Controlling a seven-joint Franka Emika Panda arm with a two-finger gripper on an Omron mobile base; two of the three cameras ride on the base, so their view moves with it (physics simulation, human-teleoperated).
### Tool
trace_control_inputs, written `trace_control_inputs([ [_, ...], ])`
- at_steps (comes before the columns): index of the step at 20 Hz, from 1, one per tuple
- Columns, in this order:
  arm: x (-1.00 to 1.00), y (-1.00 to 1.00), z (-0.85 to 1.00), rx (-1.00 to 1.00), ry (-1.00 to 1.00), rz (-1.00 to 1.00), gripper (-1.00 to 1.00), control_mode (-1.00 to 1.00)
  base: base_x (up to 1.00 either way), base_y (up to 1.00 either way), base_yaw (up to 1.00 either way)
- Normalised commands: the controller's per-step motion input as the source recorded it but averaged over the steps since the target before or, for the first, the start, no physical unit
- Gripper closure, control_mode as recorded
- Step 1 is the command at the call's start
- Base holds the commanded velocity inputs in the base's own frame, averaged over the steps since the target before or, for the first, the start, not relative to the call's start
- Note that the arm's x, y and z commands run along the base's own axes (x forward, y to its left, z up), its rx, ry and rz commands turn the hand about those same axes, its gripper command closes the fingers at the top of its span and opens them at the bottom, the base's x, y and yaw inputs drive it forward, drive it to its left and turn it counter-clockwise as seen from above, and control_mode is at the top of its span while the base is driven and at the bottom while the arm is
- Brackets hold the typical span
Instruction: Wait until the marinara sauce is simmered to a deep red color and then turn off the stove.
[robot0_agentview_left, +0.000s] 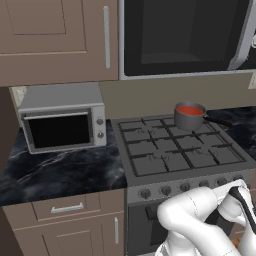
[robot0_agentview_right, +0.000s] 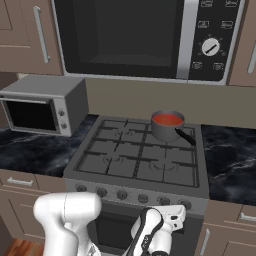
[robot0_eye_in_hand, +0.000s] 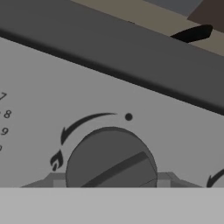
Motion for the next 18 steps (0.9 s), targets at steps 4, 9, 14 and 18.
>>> trace_control_inputs([
  [4,0.0,0.0,0.0,0.0,0.0,0.0,1.0,-1.0,0.0,0.0,0.0],
  [9,0.0,0.0,0.0,0.0,0.0,0.0,1.0,-1.0,0.0,0.0,0.0],
  [14,0.0,0.0,0.0,0.0,0.0,0.0,1.0,-1.0,0.0,0.0,0.0],
  [18,0.0,0.0,0.0,0.0,0.0,0.0,1.0,-1.0,0.0,0.0,0.0],
])
